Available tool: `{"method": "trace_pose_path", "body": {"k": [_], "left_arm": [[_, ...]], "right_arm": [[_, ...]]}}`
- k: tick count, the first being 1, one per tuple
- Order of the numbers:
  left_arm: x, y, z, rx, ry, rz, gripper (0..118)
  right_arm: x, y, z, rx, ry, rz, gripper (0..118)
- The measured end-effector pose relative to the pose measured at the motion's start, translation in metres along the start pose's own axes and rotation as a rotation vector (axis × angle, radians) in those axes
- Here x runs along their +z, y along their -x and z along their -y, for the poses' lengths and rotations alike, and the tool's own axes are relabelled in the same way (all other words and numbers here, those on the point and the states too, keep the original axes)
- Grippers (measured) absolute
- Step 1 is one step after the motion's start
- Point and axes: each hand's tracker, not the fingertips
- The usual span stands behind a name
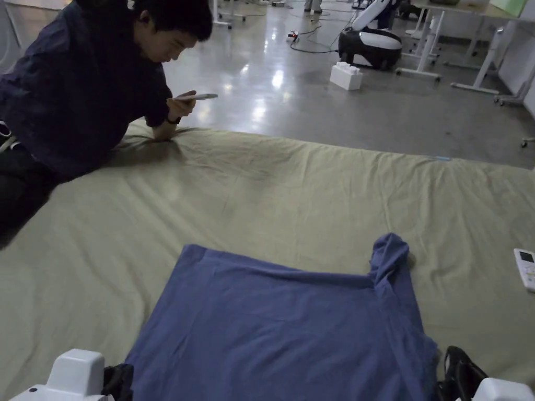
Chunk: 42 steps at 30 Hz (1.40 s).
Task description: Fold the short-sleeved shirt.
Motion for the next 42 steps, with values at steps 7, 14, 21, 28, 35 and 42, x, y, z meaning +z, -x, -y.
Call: {"method": "trace_pose_path", "body": {"k": [7, 14, 21, 28, 35, 42], "left_arm": [[-0.011, 0.044, 0.020, 0.072, 0.227, -0.047, 9], [-0.060, 0.053, 0.031, 0.143, 0.332, -0.024, 63], [-0.089, 0.048, 0.036, 0.097, 0.412, -0.045, 70], [-0.079, 0.047, 0.033, 0.066, 0.399, 0.019, 54], [-0.064, 0.046, 0.032, 0.109, 0.379, 0.059, 8], [-0.048, 0.045, 0.031, 0.126, 0.358, 0.071, 7]], "right_arm": [[-0.002, -0.002, 0.010, 0.006, 0.046, -0.004, 0], [-0.004, -0.004, 0.020, -0.028, 0.120, -0.020, 0], [0.005, -0.025, 0.025, 0.000, 0.155, 0.021, 0], [0.017, -0.072, 0.040, -0.075, 0.347, 0.059, 0], [0.020, -0.097, 0.074, -0.137, 0.656, -0.020, 42], [-0.003, -0.074, 0.113, -0.094, 0.748, -0.079, 64]]}}
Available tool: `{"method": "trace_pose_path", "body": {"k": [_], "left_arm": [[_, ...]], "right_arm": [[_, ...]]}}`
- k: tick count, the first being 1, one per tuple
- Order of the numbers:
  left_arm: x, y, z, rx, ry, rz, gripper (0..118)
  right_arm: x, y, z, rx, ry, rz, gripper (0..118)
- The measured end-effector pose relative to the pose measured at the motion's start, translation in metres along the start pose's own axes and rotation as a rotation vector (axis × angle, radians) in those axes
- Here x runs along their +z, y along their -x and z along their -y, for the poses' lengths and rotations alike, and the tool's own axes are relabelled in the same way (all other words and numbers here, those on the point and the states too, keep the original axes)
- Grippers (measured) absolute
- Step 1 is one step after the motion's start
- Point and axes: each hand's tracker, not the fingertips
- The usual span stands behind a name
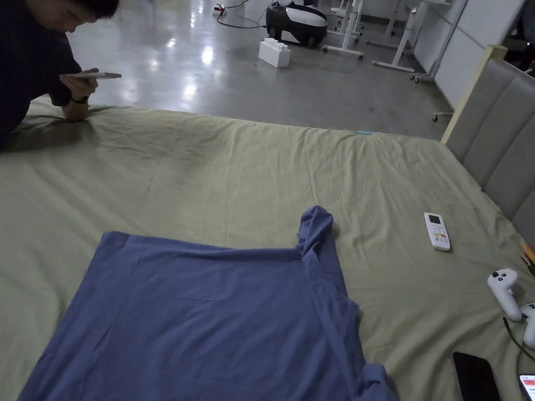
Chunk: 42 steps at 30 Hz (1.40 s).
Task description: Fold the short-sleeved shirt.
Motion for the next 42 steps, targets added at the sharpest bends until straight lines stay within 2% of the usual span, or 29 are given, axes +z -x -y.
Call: {"method": "trace_pose_path", "body": {"k": [3, 6, 9, 11, 17, 19, 21, 23, 31, 36, 42], "left_arm": [[0.000, 0.000, 0.000, 0.004, -0.002, 0.002, 7], [0.001, -0.001, 0.001, 0.003, -0.004, -0.002, 7], [0.005, -0.003, 0.004, -0.007, -0.009, -0.005, 7], [0.008, -0.003, 0.004, -0.009, -0.013, -0.002, 7], [0.023, -0.004, 0.003, -0.010, -0.101, 0.015, 7], [0.028, -0.004, 0.000, 0.001, -0.145, 0.018, 7], [0.032, -0.004, -0.003, 0.003, -0.187, 0.032, 7], [0.035, -0.006, -0.008, -0.001, -0.226, 0.036, 7], [0.026, -0.014, -0.051, -0.019, -0.290, 0.031, 7], [0.004, -0.021, -0.096, -0.039, -0.305, 0.000, 7], [-0.044, -0.030, -0.141, -0.040, -0.250, -0.039, 7]], "right_arm": [[-0.020, 0.010, -0.001, 0.029, 0.044, 0.005, 70], [-0.017, 0.018, -0.004, 0.048, 0.046, -0.008, 67], [-0.007, 0.022, -0.006, 0.119, 0.060, 0.032, 24], [0.001, 0.023, -0.007, 0.128, 0.057, 0.043, 15], [0.025, 0.024, -0.017, 0.126, 0.002, 0.052, 12], [0.031, 0.021, -0.021, 0.075, -0.038, 0.041, 12], [0.033, 0.021, -0.028, 0.092, -0.031, 0.043, 12], [0.035, 0.020, -0.034, 0.070, -0.049, 0.035, 12], [0.032, 0.026, -0.081, 0.056, -0.098, 0.034, 12], [0.006, 0.028, -0.134, 0.051, -0.116, 0.032, 12], [-0.059, 0.028, -0.181, 0.063, -0.030, 0.023, 13]]}}
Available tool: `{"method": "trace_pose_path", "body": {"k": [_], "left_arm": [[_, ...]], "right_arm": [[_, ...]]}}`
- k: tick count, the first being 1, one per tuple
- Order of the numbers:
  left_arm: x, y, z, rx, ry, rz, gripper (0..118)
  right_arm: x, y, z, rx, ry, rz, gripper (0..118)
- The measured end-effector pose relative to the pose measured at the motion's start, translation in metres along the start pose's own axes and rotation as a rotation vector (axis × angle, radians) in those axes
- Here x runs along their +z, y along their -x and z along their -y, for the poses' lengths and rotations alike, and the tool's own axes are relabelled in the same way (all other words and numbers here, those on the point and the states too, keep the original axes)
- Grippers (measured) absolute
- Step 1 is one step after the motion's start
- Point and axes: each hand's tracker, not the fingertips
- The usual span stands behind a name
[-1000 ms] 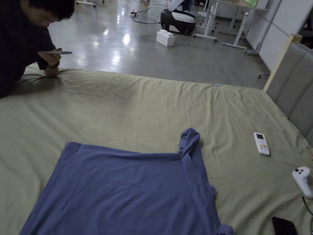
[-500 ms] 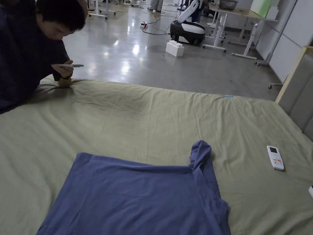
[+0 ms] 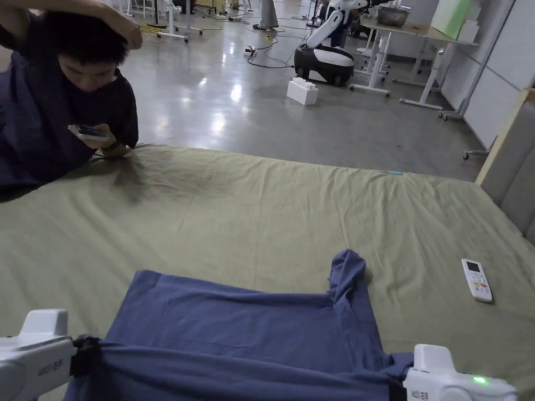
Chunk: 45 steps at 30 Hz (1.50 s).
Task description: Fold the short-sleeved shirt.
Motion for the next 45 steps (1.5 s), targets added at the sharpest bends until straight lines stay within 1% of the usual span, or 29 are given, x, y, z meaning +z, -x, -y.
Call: {"method": "trace_pose_path", "body": {"k": [3, 6, 8, 11, 13, 15, 17, 18, 21, 22, 23, 25, 27, 29, 30, 31, 32, 33, 34, 35, 36, 37, 39, 41, 43, 45], "left_arm": [[-0.027, 0.001, -0.007, 0.021, 0.029, -0.011, 7], [-0.053, -0.001, -0.008, -0.008, 0.065, -0.028, 7], [-0.065, -0.002, -0.007, -0.036, 0.080, -0.036, 7], [-0.075, -0.006, -0.004, -0.054, 0.078, -0.024, 7], [-0.071, -0.007, -0.003, -0.062, 0.068, -0.017, 8], [-0.065, -0.009, -0.001, -0.061, 0.038, -0.017, 8], [-0.050, -0.013, -0.002, -0.063, -0.001, 0.012, 8], [-0.042, -0.017, -0.003, -0.072, -0.034, 0.015, 10], [-0.009, -0.028, -0.002, -0.105, -0.148, 0.035, 32], [0.001, -0.032, -0.001, -0.112, -0.177, 0.044, 44], [0.016, -0.037, 0.001, -0.111, -0.223, 0.049, 53], [0.041, -0.046, 0.008, -0.114, -0.314, 0.059, 55], [0.066, -0.057, 0.018, -0.132, -0.401, 0.042, 55], [0.086, -0.066, 0.028, -0.152, -0.490, -0.012, 54], [0.096, -0.069, 0.034, -0.161, -0.522, -0.031, 51], [0.104, -0.072, 0.038, -0.148, -0.547, -0.044, 44], [0.113, -0.074, 0.043, -0.137, -0.579, -0.043, 36], [0.122, -0.075, 0.048, -0.138, -0.604, -0.035, 25], [0.129, -0.077, 0.052, -0.147, -0.616, -0.055, 18], [0.136, -0.079, 0.055, -0.165, -0.628, -0.064, 14], [0.142, -0.080, 0.059, -0.173, -0.626, -0.075, 8], [0.145, -0.079, 0.061, -0.170, -0.623, -0.078, 6], [0.150, -0.073, 0.063, -0.146, -0.575, -0.055, 3], [0.147, -0.063, 0.065, -0.092, -0.496, -0.047, 3], [0.137, -0.049, 0.069, -0.046, -0.417, -0.015, 3], [0.116, -0.034, 0.070, -0.042, -0.299, -0.021, 3]], "right_arm": [[-0.030, 0.002, -0.009, 0.007, 0.029, -0.001, 13], [-0.055, 0.004, -0.013, 0.017, 0.065, -0.001, 14], [-0.063, 0.002, -0.010, 0.032, 0.072, 0.018, 15], [-0.066, -0.002, -0.004, 0.024, 0.072, 0.023, 25], [-0.059, -0.003, -0.003, 0.021, 0.058, 0.024, 38], [-0.044, -0.003, -0.001, 0.027, 0.009, 0.039, 38], [-0.026, -0.003, 0.001, 0.025, -0.089, 0.029, 38], [-0.013, -0.001, 0.003, 0.021, -0.148, 0.017, 41], [0.023, 0.006, 0.013, 0.009, -0.316, 0.022, 56], [0.032, 0.008, 0.016, 0.006, -0.358, 0.018, 60], [0.045, 0.014, 0.021, 0.007, -0.421, 0.011, 60], [0.066, 0.024, 0.031, 0.025, -0.539, 0.023, 64], [0.087, 0.040, 0.042, 0.043, -0.648, 0.057, 64], [0.104, 0.050, 0.051, 0.050, -0.750, 0.068, 63], [0.112, 0.055, 0.054, 0.048, -0.783, 0.086, 62], [0.119, 0.060, 0.055, 0.059, -0.827, 0.100, 57], [0.124, 0.063, 0.060, 0.026, -0.845, 0.093, 49], [0.131, 0.066, 0.063, 0.031, -0.876, 0.100, 39], [0.135, 0.069, 0.065, 0.037, -0.893, 0.103, 23], [0.138, 0.071, 0.065, 0.037, -0.909, 0.114, 14], [0.143, 0.073, 0.065, 0.044, -0.937, 0.115, 8], [0.145, 0.072, 0.067, 0.027, -0.924, 0.098, 3], [0.148, 0.072, 0.065, 0.023, -0.914, 0.099, 0], [0.149, 0.070, 0.068, 0.008, -0.909, 0.086, 0], [0.147, 0.071, 0.067, 0.004, -0.892, 0.085, 0], [0.143, 0.068, 0.071, 0.001, -0.875, 0.082, 0]]}}
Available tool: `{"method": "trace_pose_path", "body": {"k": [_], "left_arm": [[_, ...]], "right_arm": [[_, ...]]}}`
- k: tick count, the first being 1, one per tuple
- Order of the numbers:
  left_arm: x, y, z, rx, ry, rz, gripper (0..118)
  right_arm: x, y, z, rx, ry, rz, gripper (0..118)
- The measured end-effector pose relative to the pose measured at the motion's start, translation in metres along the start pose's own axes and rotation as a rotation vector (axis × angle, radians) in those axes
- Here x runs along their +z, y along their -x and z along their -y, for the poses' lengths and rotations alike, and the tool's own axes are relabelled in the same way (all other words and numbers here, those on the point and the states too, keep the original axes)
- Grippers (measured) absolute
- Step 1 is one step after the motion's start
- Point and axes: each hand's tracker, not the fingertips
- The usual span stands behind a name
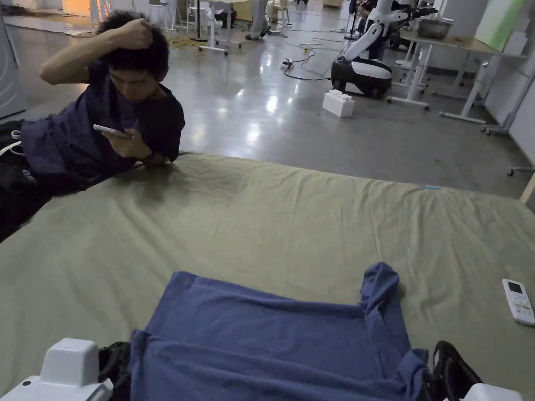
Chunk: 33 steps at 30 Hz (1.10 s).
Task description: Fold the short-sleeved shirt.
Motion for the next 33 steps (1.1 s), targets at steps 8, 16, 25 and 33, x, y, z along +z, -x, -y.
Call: {"method": "trace_pose_path", "body": {"k": [8, 16, 25, 33], "left_arm": [[-0.084, 0.030, 0.014, 0.012, 0.311, -0.042, 3], [-0.116, 0.031, 0.029, -0.011, 0.590, -0.055, 72], [-0.134, 0.008, 0.040, -0.054, 0.505, -0.022, 53], [-0.122, -0.004, 0.051, -0.089, 0.487, 0.001, 13]], "right_arm": [[-0.007, -0.006, 0.019, 0.005, 0.093, 0.000, 0], [-0.014, -0.027, 0.041, -0.012, 0.242, 0.030, 0], [-0.047, -0.072, 0.071, -0.059, 0.597, 0.036, 2], [-0.121, -0.071, 0.095, -0.041, 0.893, -0.022, 60]]}}
